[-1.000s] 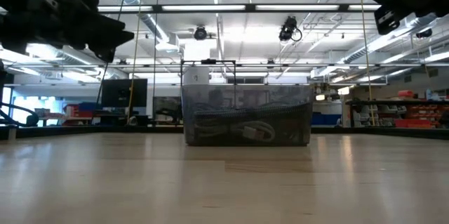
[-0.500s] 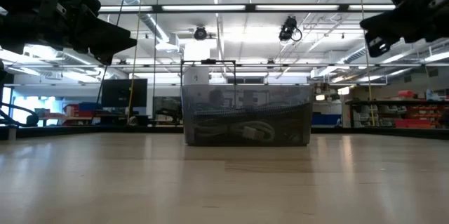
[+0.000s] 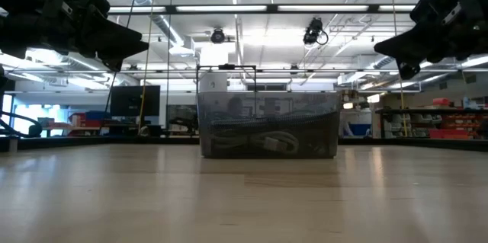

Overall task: Pick and place USB-C Cables
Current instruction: Return to Home Position

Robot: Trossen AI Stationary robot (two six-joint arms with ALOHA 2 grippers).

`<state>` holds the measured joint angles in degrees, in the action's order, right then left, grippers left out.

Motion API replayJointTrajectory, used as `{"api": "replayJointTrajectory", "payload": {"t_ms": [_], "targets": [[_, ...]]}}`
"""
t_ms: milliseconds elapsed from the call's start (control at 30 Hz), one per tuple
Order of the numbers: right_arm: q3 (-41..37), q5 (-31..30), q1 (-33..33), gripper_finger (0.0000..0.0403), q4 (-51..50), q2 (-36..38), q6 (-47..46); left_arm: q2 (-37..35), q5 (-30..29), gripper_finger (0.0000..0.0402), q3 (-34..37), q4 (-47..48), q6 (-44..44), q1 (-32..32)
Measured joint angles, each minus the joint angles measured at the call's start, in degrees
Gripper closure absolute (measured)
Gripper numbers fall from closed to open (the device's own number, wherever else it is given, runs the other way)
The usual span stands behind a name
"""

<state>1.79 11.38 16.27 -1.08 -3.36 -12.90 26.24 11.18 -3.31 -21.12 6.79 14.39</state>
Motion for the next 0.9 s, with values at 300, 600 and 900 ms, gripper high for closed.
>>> {"api": "replayJointTrajectory", "payload": {"t_ms": [300, 600, 900], "targets": [[0.0, -1.3, -0.2, 0.0395, -0.1, -1.5, 4.8, 0.0, 0.0, 0.0246, 0.0, 0.0, -0.4, 0.0], [0.0, -1.3, -0.2, 0.0395, 0.0, -1.5, 5.1, 0.0, 0.0, 0.0246, 0.0, 0.0, 0.0, 0.0], [0.0, -1.3, -0.2, 0.0395, 0.0, -1.5, 5.1, 0.0, 0.0, 0.0246, 0.0, 0.0, 0.1, 0.0]]}}
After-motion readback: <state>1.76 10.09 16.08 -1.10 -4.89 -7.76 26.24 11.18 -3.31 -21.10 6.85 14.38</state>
